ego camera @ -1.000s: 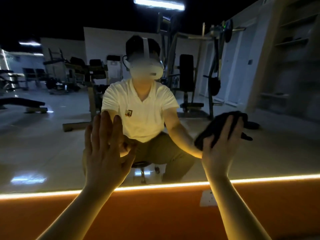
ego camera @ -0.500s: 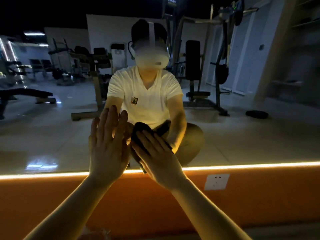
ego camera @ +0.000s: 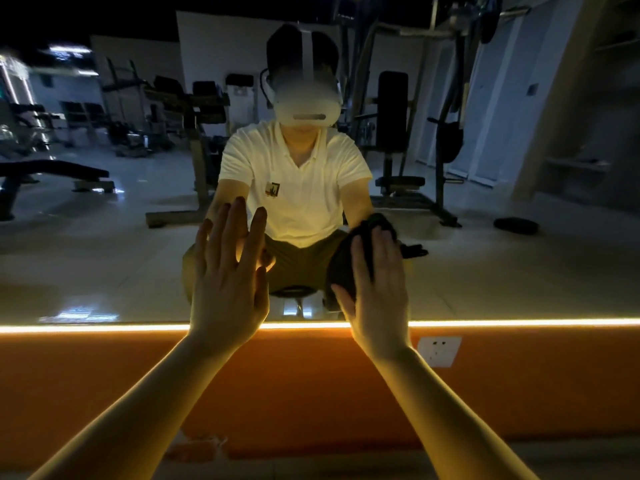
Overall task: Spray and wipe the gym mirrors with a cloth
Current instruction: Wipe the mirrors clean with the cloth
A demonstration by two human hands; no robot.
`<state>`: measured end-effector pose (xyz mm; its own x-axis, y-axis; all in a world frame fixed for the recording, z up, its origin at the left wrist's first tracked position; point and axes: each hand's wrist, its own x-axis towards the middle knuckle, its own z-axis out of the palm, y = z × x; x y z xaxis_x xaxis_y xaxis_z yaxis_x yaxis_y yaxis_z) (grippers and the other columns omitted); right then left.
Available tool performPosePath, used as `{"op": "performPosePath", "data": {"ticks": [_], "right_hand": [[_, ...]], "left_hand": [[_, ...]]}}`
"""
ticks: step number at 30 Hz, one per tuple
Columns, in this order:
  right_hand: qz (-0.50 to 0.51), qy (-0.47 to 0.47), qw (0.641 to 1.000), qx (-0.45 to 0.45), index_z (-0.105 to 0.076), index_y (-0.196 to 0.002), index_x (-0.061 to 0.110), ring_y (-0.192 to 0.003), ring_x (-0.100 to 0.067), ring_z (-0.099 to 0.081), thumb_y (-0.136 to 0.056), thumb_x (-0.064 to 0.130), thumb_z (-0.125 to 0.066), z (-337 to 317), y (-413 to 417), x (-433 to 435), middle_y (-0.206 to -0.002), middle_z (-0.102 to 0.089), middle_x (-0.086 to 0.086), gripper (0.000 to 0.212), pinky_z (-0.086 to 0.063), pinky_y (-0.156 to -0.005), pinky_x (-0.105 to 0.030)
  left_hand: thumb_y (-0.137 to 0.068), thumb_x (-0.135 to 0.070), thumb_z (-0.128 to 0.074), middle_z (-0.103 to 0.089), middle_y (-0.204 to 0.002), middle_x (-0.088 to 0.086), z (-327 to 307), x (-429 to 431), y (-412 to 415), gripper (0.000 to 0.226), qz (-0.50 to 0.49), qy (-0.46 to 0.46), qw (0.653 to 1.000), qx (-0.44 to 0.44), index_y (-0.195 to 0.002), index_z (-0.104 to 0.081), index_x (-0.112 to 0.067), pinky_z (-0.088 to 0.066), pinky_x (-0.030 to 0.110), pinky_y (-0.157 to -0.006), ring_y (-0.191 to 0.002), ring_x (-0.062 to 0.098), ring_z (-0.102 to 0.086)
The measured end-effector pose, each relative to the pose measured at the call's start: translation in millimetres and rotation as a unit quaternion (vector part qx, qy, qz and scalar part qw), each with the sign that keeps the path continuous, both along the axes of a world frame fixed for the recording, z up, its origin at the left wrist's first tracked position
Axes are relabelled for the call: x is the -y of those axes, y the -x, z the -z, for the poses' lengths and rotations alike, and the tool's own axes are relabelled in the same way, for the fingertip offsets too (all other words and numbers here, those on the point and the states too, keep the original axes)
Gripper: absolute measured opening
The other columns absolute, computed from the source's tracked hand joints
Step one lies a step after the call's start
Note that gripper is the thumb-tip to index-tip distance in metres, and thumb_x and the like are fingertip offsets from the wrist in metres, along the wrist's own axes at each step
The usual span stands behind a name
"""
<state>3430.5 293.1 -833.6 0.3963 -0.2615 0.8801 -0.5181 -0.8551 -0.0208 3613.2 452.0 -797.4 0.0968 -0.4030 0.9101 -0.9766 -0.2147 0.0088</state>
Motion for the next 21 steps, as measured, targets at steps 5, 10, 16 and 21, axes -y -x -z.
{"op": "performPosePath", "data": {"ticks": [5, 10, 16, 21], "right_hand": [[-0.089, 0.081, 0.991, -0.065, -0.036, -0.159, 0.013, -0.159, -0.031, -0.014, -0.098, 0.023, -0.069, 11.7, -63.4, -51.9, -0.167, -0.027, -0.017, 0.071, -0.024, -0.127, -0.050], [-0.073, 0.149, 0.980, -0.107, -0.041, -0.157, 0.014, -0.156, -0.029, -0.024, -0.108, 0.022, -0.047, 29.2, -63.4, -51.4, -0.164, -0.036, -0.015, 0.050, -0.023, -0.127, -0.043], [0.008, 0.119, 0.983, -0.141, -0.022, -0.163, 0.012, -0.159, -0.031, -0.013, -0.097, 0.036, -0.069, 35.2, 0.5, -6.1, -0.170, -0.017, -0.016, 0.084, -0.022, -0.127, -0.051], [0.111, 0.070, 0.977, -0.169, -0.022, -0.163, 0.010, -0.159, -0.032, -0.010, -0.089, 0.046, -0.071, 17.7, 50.5, 9.8, -0.171, -0.013, -0.019, 0.096, -0.018, -0.127, -0.055]], "left_hand": [[-0.112, -0.037, -0.027, -0.018, -0.170, 0.026, 1.2, -11.6, -3.4, 0.059, 0.005, 0.011, 1.000, -0.010, -0.163, -0.016, -0.010, -0.019, 0.067, -0.125, -0.160, 0.041, -0.015], [-0.108, -0.038, -0.037, -0.017, -0.170, 0.026, 5.3, -14.2, -10.6, 0.070, -0.007, 0.021, 1.000, -0.012, -0.167, -0.006, -0.016, -0.016, 0.063, -0.127, -0.160, 0.039, -0.011], [-0.101, -0.026, -0.056, -0.015, -0.171, 0.025, 2.2, 1.5, -0.1, 0.078, 0.009, 0.018, 1.000, 0.016, -0.166, -0.017, -0.009, -0.015, 0.063, -0.127, -0.160, 0.040, -0.012], [-0.096, -0.020, -0.066, -0.011, -0.172, 0.023, -6.7, 10.7, 23.0, 0.078, 0.027, 0.013, 0.999, -0.020, -0.162, -0.029, -0.002, -0.008, 0.060, -0.129, -0.161, 0.038, -0.006]]}}
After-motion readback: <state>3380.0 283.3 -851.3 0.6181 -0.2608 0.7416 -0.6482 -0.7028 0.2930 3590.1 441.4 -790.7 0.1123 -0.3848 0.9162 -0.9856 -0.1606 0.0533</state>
